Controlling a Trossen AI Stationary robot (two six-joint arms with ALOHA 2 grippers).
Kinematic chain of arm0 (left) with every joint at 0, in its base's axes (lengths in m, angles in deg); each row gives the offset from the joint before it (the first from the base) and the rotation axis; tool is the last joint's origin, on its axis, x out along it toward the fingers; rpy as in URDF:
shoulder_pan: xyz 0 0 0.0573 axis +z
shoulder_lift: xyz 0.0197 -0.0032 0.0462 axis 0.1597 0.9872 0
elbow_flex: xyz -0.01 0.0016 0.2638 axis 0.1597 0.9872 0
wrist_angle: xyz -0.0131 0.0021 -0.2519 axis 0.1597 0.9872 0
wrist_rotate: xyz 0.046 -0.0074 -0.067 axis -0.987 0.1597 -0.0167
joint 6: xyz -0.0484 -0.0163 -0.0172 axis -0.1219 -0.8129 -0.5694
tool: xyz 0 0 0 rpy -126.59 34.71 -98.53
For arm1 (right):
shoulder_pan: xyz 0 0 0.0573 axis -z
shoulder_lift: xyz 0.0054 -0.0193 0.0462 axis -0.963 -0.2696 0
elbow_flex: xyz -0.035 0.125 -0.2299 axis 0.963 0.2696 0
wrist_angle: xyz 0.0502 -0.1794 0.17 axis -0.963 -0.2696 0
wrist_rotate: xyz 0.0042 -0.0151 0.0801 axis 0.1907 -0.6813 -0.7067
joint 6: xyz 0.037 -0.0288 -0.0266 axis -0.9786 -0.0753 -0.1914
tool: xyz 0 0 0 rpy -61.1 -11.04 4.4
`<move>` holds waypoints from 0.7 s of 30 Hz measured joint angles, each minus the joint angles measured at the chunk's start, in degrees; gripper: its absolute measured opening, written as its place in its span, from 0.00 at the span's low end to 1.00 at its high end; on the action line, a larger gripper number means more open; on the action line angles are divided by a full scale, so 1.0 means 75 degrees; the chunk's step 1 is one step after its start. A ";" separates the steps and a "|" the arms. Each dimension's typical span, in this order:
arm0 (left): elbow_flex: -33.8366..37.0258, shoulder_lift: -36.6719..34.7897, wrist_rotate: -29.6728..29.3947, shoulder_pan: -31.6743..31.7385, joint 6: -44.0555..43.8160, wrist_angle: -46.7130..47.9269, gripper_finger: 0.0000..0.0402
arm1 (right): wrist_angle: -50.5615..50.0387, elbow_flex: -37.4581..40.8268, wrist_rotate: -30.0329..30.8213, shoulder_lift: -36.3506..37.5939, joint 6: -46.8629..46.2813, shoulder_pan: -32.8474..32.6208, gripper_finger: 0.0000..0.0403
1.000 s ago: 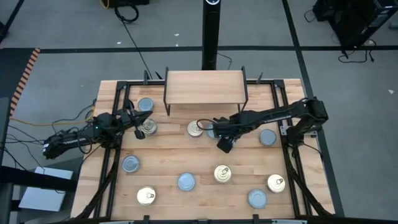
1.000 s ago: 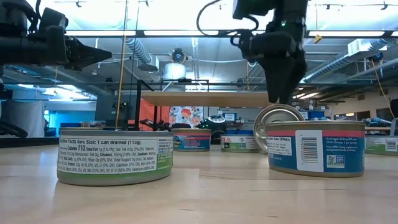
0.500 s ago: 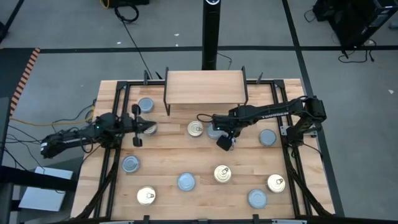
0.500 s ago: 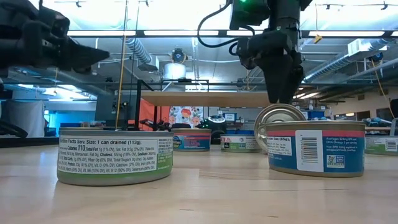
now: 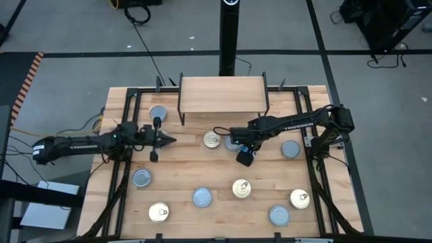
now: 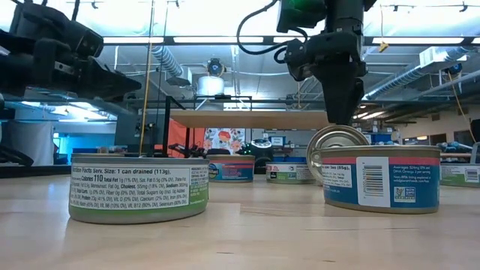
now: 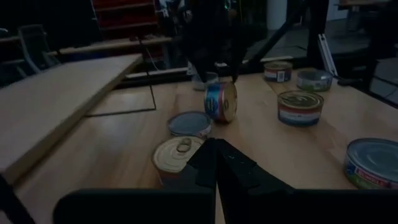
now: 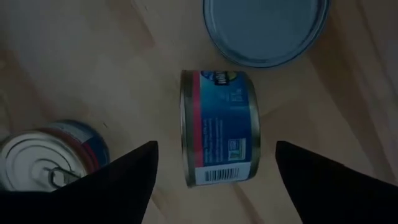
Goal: Stack canned seafood by type on shelf
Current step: Put the blue pink tuna can on the shelf
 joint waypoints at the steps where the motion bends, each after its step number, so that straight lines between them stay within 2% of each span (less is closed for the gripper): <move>1: 0.0000 0.0123 0.0040 0.0000 0.0000 -0.0080 0.02 | 0.0004 0.0006 -0.0009 -0.0005 0.0021 0.0004 0.81; 10: -0.0015 0.0546 0.0060 0.0000 0.0039 -0.0460 0.02 | 0.0175 0.0121 -0.0092 -0.0005 0.0178 0.0004 0.71; 21: -0.0017 0.0543 0.0060 0.0000 0.0051 -0.0548 0.02 | 0.0308 0.0269 -0.0102 -0.0008 0.0224 0.0018 0.70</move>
